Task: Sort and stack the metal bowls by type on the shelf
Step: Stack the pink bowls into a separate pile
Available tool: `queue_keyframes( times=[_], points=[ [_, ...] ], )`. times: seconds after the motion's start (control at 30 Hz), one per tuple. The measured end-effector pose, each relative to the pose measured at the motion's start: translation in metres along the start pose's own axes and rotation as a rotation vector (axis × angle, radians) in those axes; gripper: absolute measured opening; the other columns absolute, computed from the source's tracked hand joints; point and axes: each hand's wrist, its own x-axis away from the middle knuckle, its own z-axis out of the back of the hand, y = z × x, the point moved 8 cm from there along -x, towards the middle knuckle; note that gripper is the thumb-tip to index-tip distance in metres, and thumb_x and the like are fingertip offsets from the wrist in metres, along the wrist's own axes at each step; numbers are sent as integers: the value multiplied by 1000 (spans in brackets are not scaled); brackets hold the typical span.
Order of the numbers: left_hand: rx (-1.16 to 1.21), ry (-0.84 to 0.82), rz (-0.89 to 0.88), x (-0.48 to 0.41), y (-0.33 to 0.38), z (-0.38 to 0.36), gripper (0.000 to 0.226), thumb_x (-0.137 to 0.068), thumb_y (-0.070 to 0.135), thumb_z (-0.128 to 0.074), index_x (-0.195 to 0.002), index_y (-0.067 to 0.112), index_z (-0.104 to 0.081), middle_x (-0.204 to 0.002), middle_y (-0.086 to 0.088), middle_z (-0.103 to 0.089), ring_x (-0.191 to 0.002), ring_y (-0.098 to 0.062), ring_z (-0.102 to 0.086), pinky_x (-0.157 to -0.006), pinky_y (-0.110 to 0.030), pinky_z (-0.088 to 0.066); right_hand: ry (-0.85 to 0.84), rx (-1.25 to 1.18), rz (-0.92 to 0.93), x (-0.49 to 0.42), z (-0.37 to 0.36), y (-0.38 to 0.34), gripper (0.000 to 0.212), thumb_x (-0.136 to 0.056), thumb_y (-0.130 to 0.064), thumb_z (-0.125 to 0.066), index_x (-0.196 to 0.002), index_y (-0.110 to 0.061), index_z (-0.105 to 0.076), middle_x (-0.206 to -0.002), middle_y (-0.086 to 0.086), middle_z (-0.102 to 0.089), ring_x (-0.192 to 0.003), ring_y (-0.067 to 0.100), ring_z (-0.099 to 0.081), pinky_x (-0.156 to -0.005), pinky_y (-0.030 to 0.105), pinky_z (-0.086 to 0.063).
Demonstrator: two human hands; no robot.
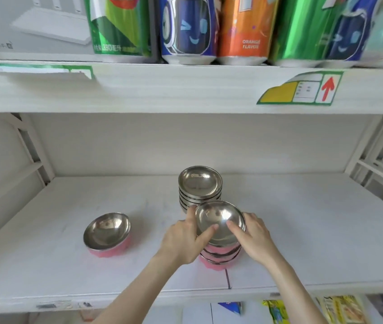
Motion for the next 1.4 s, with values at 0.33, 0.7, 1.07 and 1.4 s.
queue_keyframes(
  times=[0.33,0.7,1.07,1.4],
  points=[
    [-225,-59,9,-13,-1,-31,86,-87,71,-32,-143,7,-19,-94,-10,-71,-90,-32,-66,-78,-41,-51,-70,14,-90,-12,-18,30,32,-90,-50,-50,-106,-25,-60,-113,-4,-58,-114,21,-49,-98,43,-40],
    [-406,-53,4,-13,-10,-31,89,-85,76,-21,-147,13,-15,-105,-7,-68,-94,-29,-65,-80,-40,-49,-89,91,-122,-8,-22,33,41,-89,-57,-44,-108,-24,-58,-112,-2,-61,-113,23,-53,-95,42,-42],
    [-645,165,-112,9,-38,48,82,-85,71,-13,-147,20,-31,-124,-4,-57,-107,-27,-55,-83,-39,-46,235,325,189,5,4,-37,71,-89,-53,-51,-144,-10,-37,-141,6,-52,-132,24,-43,-109,36,-30],
    [-643,182,-64,30,-100,96,74,-85,65,-29,-133,15,-54,-114,-12,-65,-97,-33,-63,-79,-44,-52,277,238,329,15,-35,-109,62,-87,-39,-63,-137,-6,-47,-129,10,-59,-122,30,-50,-103,40,-40]
  ],
)
